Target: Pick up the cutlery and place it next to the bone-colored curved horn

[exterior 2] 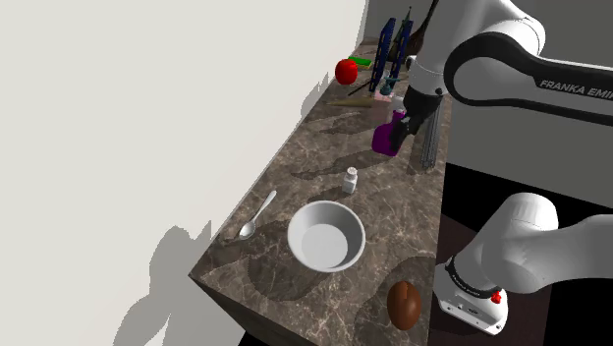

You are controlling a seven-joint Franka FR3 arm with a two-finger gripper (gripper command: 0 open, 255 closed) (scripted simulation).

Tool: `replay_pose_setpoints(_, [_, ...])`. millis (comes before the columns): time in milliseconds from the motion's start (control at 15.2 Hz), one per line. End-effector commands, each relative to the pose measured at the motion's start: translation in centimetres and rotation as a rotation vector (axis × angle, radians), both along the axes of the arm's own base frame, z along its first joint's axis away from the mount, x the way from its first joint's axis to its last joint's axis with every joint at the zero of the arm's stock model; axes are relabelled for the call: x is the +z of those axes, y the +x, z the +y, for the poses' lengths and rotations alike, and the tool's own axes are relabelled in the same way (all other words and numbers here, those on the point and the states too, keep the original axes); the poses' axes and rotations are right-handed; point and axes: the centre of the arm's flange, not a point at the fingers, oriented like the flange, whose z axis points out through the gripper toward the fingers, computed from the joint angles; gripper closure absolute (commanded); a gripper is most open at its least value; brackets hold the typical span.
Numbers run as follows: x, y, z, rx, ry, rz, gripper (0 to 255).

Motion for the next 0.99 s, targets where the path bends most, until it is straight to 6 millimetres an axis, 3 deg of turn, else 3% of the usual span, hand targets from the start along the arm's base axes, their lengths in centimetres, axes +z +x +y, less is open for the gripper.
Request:
replay_pose_setpoints(0, [0.0,0.0,0.0,0.0,0.0,0.0,0])
replay_pose_setpoints(924, [-7.4,10.1,13.1,0.12,-0.006,-0.042,0])
